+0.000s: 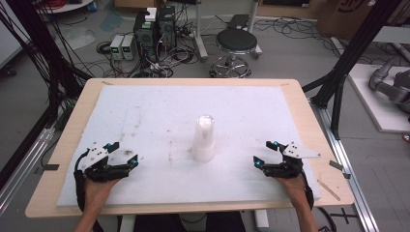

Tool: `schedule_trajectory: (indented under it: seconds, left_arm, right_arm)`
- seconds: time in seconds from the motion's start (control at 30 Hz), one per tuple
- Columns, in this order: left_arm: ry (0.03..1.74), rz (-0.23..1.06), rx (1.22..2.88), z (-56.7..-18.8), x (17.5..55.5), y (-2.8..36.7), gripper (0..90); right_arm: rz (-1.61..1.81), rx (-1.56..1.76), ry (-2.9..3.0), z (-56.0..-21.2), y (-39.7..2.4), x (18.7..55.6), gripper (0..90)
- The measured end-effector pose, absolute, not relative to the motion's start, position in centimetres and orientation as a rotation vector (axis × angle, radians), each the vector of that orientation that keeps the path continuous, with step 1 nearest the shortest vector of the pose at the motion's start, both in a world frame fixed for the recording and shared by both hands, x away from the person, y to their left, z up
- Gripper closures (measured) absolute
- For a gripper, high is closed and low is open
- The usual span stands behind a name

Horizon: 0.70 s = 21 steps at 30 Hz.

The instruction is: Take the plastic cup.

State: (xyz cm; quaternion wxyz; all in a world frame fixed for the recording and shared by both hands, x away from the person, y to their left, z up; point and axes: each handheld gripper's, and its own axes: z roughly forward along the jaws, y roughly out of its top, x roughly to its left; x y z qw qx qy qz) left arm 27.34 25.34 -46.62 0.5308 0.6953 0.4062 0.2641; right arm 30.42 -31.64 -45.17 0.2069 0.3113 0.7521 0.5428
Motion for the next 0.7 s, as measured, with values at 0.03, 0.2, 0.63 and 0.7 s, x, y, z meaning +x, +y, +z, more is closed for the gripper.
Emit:
schedule_trajectory:
  seconds: [0.03,0.2,0.63,0.7]
  left_arm:
    - [0.968,0.631,1.661,-46.62,27.33,25.35,12.0]
    - [0.967,0.635,1.663,-46.62,27.31,25.31,12.0]
    - [0.965,0.628,1.668,-46.61,27.35,25.28,12.0]
    - [0.965,0.629,1.667,-46.61,27.33,25.29,12.0]
  right_arm:
    - [1.510,0.862,2.093,-45.16,-31.62,30.37,17.4]
    - [1.521,0.865,2.089,-45.18,-31.74,30.38,17.4]
    - [1.517,0.866,2.100,-45.16,-31.66,30.47,17.4]
    - [1.518,0.867,2.101,-45.15,-31.67,30.50,17.4]
